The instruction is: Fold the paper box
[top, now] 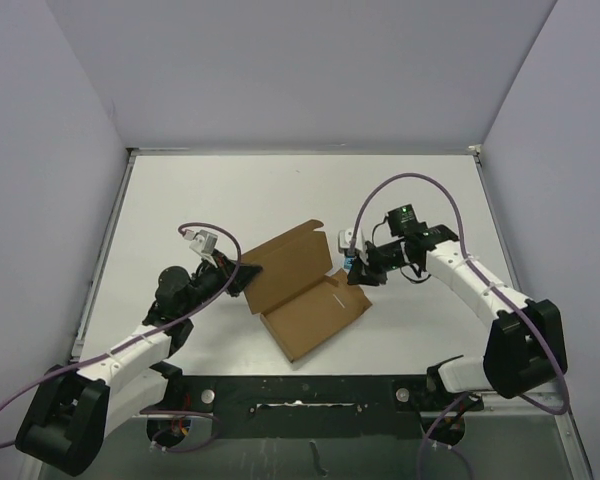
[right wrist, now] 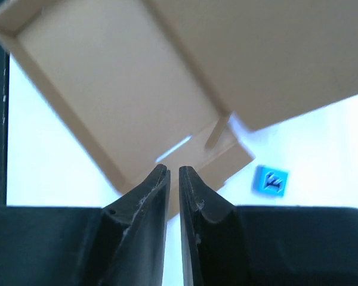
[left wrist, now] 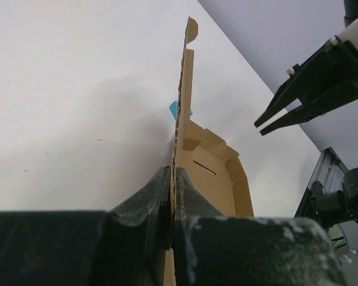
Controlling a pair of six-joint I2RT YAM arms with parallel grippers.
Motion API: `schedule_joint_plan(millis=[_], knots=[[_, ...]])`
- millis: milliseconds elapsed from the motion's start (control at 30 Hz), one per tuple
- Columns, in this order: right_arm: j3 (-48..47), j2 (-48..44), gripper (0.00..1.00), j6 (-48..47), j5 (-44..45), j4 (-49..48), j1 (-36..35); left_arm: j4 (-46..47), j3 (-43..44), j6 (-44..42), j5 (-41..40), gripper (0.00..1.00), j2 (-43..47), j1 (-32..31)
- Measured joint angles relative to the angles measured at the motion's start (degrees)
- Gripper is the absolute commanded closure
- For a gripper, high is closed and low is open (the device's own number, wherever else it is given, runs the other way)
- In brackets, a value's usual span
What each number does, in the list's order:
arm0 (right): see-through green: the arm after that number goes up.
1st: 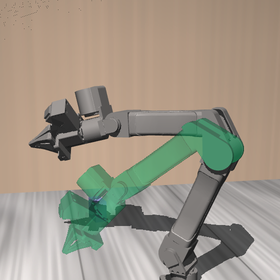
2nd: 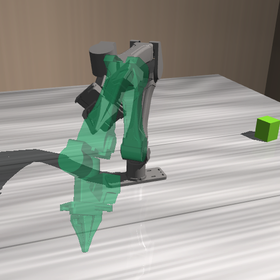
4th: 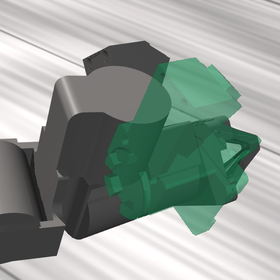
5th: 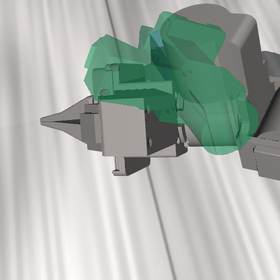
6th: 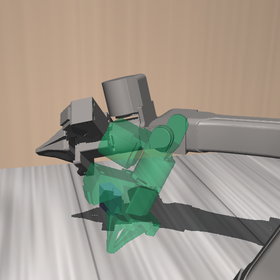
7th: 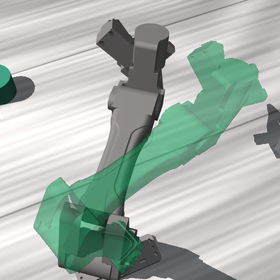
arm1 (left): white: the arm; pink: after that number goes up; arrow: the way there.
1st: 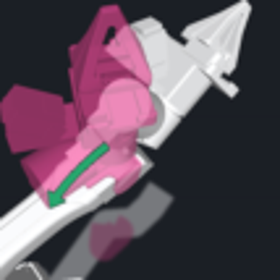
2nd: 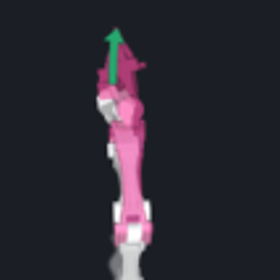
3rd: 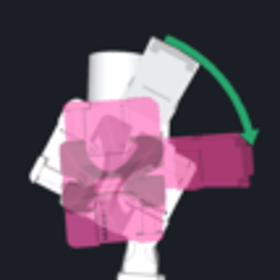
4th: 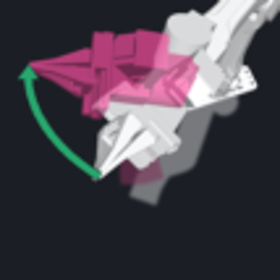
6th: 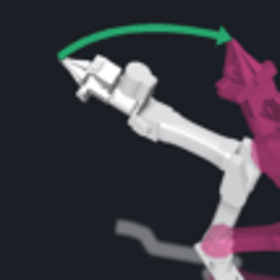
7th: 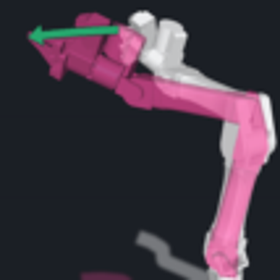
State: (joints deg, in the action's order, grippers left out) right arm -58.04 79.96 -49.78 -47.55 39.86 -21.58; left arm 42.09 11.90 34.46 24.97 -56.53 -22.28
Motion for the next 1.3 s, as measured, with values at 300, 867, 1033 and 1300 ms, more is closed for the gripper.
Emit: schedule_joint_plan(millis=[300, 867, 1033, 1300], knots=[[9.4, -0.4, 1.00, -12.0, 9.4, 10.3, 3.1, -0.7, 0.0, -2.7, 1.0, 1.00, 0.7, 0.0], [11.0, 5.4, 1.00, -11.0, 19.5, 4.7, -3.2, -0.7, 0.0, -3.2, 2.4, 1.00, 1.0, -0.1], [11.0, 5.4, 1.00, -8.2, 20.5, 1.4, -5.8, -0.6, 0.0, -3.1, 2.5, 1.00, 0.8, -0.1], [11.0, 5.4, 1.00, -6.1, 20.3, -0.3, -12.5, 0.2, 0.0, -2.5, 2.7, 1.00, 0.3, -0.5]])
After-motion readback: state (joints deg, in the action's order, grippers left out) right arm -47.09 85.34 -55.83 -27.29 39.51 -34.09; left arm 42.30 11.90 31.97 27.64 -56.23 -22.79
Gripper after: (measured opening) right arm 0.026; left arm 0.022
